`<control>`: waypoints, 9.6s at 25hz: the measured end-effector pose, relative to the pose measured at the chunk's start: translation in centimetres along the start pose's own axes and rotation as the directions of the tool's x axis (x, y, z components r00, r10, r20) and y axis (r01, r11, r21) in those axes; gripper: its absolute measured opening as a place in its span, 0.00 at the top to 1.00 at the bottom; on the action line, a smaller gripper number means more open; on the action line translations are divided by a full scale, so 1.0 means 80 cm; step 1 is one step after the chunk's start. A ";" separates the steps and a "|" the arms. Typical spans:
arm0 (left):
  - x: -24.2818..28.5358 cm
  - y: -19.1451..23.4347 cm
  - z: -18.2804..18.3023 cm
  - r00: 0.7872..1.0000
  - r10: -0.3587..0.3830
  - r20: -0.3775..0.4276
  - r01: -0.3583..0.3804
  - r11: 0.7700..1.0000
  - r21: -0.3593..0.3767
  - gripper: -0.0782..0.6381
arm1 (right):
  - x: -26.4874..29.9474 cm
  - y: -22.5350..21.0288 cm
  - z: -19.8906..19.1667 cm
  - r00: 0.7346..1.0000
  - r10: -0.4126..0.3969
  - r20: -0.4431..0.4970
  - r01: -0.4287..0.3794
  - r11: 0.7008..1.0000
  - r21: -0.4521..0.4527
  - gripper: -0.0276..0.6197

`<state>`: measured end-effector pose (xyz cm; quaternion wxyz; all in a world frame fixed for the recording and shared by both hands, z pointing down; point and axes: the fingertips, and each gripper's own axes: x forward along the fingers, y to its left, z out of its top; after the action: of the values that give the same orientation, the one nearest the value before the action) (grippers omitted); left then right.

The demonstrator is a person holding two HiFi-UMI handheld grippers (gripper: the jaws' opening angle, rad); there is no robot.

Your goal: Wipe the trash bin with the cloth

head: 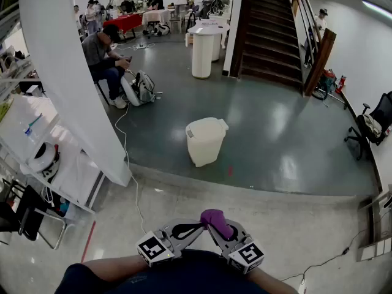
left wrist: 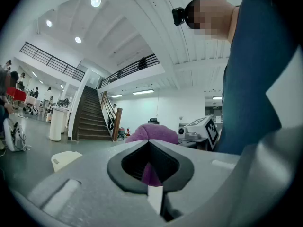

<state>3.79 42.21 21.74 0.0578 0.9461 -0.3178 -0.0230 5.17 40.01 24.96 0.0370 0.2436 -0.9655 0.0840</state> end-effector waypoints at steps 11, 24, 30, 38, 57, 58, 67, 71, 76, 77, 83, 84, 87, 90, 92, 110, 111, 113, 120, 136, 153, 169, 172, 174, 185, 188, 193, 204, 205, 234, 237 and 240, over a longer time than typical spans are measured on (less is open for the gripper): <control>0.021 -0.002 -0.001 1.000 0.009 -0.006 -0.009 1.000 -0.003 0.91 | -0.010 -0.016 0.002 1.000 0.013 0.005 -0.013 1.000 -0.002 0.84; 0.081 -0.009 -0.005 0.998 0.056 -0.020 -0.056 0.998 0.013 0.91 | -0.039 -0.067 0.011 0.996 0.065 0.065 -0.066 0.998 0.020 0.84; 0.120 -0.017 -0.007 0.997 0.076 -0.024 -0.076 0.997 0.000 0.91 | -0.068 -0.110 0.005 0.998 0.054 0.041 -0.055 0.998 0.036 0.84; 0.135 0.041 -0.004 0.997 0.074 -0.010 -0.074 0.997 -0.012 0.91 | -0.027 -0.152 0.010 1.000 0.021 0.023 -0.022 0.999 0.042 0.84; 0.148 0.391 0.024 0.999 -0.046 0.021 0.048 0.996 -0.073 0.91 | 0.254 -0.314 0.049 0.981 -0.188 -0.045 0.190 0.980 0.063 0.84; 0.151 0.402 0.025 0.998 -0.054 0.020 0.055 0.996 -0.074 0.91 | 0.263 -0.319 0.050 0.980 -0.196 -0.046 0.198 0.978 0.065 0.84; 0.196 0.445 0.032 0.998 -0.058 0.019 0.059 0.995 -0.079 0.91 | 0.284 -0.365 0.061 0.979 -0.200 -0.040 0.202 0.976 0.080 0.84; 0.227 0.463 0.024 1.000 -0.001 0.003 0.001 0.996 -0.089 0.91 | 0.280 -0.402 0.051 0.982 -0.184 -0.033 0.186 0.978 0.097 0.84; 0.277 0.495 0.000 0.996 0.081 -0.039 -0.083 0.994 -0.075 0.91 | 0.270 -0.468 0.034 0.987 -0.161 -0.024 0.163 0.981 0.109 0.84; 0.286 0.501 -0.007 0.994 0.097 -0.052 -0.100 0.992 -0.070 0.91 | 0.268 -0.480 0.028 0.987 -0.160 -0.022 0.162 0.980 0.119 0.84; 0.351 0.528 -0.047 0.987 0.148 -0.061 -0.150 0.988 -0.042 0.91 | 0.276 -0.560 -0.016 0.981 -0.194 -0.011 0.193 0.966 0.173 0.84; 0.358 0.534 -0.055 0.986 0.152 -0.069 -0.155 0.987 -0.045 0.91 | 0.281 -0.571 -0.024 0.979 -0.206 -0.010 0.204 0.963 0.178 0.84; 0.372 0.560 -0.082 0.985 0.146 -0.091 -0.151 0.987 -0.049 0.91 | 0.298 -0.599 -0.050 0.967 -0.254 -0.004 0.249 0.945 0.211 0.84; 0.380 0.591 -0.110 0.989 0.106 -0.102 -0.110 0.993 -0.032 0.91 | 0.320 -0.618 -0.078 0.951 -0.310 0.010 0.298 0.922 0.248 0.84; 0.386 0.610 -0.127 0.993 0.075 -0.092 -0.077 0.997 -0.018 0.91 | 0.336 -0.629 -0.101 0.937 -0.348 0.025 0.329 0.907 0.263 0.84; 0.389 0.759 -0.302 0.969 0.150 -0.198 -0.123 0.982 0.142 0.91 | 0.399 -0.755 -0.329 0.775 -0.630 0.048 0.549 0.708 0.445 0.84; 0.391 0.760 -0.309 0.966 0.151 -0.209 -0.122 0.982 0.145 0.91 | 0.402 -0.762 -0.339 0.768 -0.639 0.045 0.553 0.697 0.457 0.84; 0.394 0.763 -0.324 0.960 0.151 -0.236 -0.116 0.981 0.155 0.91 | 0.410 -0.773 -0.361 0.756 -0.653 0.036 0.558 0.673 0.486 0.84; 0.400 0.780 -0.359 0.940 0.171 -0.296 -0.118 0.975 0.188 0.91 | 0.446 -0.802 -0.410 0.740 -0.672 0.017 0.543 0.613 0.574 0.84; 0.400 0.793 -0.377 0.936 0.179 -0.302 -0.131 0.976 0.174 0.91 | 0.514 -0.851 -0.547 0.727 -0.683 -0.068 0.508 0.470 0.722 0.84; 0.398 0.794 -0.373 0.953 0.160 -0.256 -0.120 0.979 0.168 0.91 | 0.554 -0.869 -0.768 0.702 -0.643 -0.304 0.589 0.286 0.756 0.84; 0.400 0.804 -0.374 0.945 0.121 -0.305 -0.116 0.993 0.035 0.91 | 0.527 -0.765 -0.459 0.710 -0.704 0.013 0.378 0.397 0.836 0.84; 0.404 0.803 -0.377 0.934 0.108 -0.341 -0.105 0.994 0.027 0.91 | 0.524 -0.752 -0.430 0.707 -0.707 0.031 0.356 0.393 0.848 0.84; 0.405 0.803 -0.380 0.928 0.105 -0.357 -0.102 0.994 0.027 0.91 | 0.526 -0.750 -0.433 0.704 -0.709 0.019 0.368 0.388 0.845 0.84; 0.404 0.796 -0.376 0.935 0.068 -0.349 -0.059 0.998 0.036 0.91 | 0.561 -0.747 -0.609 0.714 -0.672 -0.196 0.513 0.311 0.800 0.84; 0.395 0.793 -0.381 0.927 0.058 -0.370 -0.029 0.996 0.084 0.91 | 0.579 -0.739 -0.654 0.708 -0.661 -0.247 0.546 0.290 0.786 0.84; 0.361 0.805 -0.404 0.893 0.081 -0.442 -0.019 0.989 0.144 0.91 | 0.598 -0.723 -0.707 0.696 -0.648 -0.309 0.572 0.240 0.785 0.84; 0.326 0.810 -0.420 0.883 0.096 -0.459 -0.040 0.991 0.131 0.91 | 0.601 -0.698 -0.672 0.709 -0.643 -0.291 0.529 0.211 0.822 0.84; 0.324 0.807 -0.417 0.884 0.095 -0.457 -0.043 0.991 0.123 0.91 | 0.599 -0.695 -0.658 0.710 -0.646 -0.278 0.519 0.214 0.828 0.84; 0.188 0.670 -0.194 0.920 0.178 -0.349 -0.196 0.980 -0.015 0.91 | 0.470 -0.541 -0.259 0.879 -0.420 -0.226 0.451 0.575 0.683 0.84; 0.196 0.628 -0.148 0.939 0.127 -0.320 -0.142 0.990 -0.024 0.91 | 0.454 -0.501 -0.196 0.924 -0.308 -0.227 0.381 0.698 0.606 0.84; 0.201 0.586 -0.097 0.956 0.083 -0.280 -0.088 0.996 -0.006 0.91 | 0.433 -0.452 -0.135 0.959 -0.187 -0.213 0.272 0.819 0.504 0.84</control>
<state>-10.83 -3.83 35.18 0.1118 0.9247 -0.3467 0.1103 -7.75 -5.47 44.64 0.0529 0.3520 -0.8625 0.3598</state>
